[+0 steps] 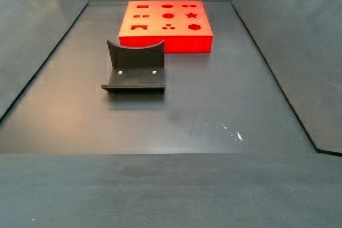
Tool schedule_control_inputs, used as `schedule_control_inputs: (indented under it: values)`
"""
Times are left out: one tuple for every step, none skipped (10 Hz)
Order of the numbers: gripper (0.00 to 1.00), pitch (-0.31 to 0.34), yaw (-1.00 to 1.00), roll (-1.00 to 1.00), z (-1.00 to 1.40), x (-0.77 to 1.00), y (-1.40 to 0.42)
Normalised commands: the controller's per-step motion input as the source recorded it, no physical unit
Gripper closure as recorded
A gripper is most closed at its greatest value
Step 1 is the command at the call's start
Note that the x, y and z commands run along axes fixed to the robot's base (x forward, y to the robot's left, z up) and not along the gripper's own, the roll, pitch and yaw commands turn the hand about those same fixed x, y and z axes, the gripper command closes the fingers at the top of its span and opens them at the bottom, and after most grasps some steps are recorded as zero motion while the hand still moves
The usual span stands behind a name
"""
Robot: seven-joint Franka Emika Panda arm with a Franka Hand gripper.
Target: Insert the hexagon object.
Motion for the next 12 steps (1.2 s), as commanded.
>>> schedule_control_inputs:
  values:
    - [1.00, 0.024, -0.07, 0.00, 0.00, 0.09, 0.13]
    - [1.00, 0.034, -0.19, 0.02, -0.16, 0.19, 0.27]
    - [1.00, 0.000, -0.38, 0.01, -0.35, 0.25, 0.40]
    - [1.00, 0.000, -0.61, 0.00, -0.41, 0.30, 0.44]
    - [1.00, 0.000, -0.73, 0.02, -0.39, 0.33, 0.29]
    - [1.00, 0.000, -0.79, 0.00, -0.35, 0.36, 0.22]
    - [1.00, 0.000, -0.83, 0.02, -0.33, 0.31, 0.21]
    - [1.00, 0.000, -0.85, 0.03, -0.32, 0.27, 0.19]
    - [1.00, 0.000, -0.86, 0.04, -0.32, 0.27, 0.19]
    - [1.00, 0.011, -0.88, 0.01, -0.40, 0.20, 0.19]
    - [1.00, 0.071, -0.83, 0.03, -0.45, 0.17, 0.23]
    - [1.00, 0.093, -0.74, 0.00, -0.38, 0.01, 0.32]
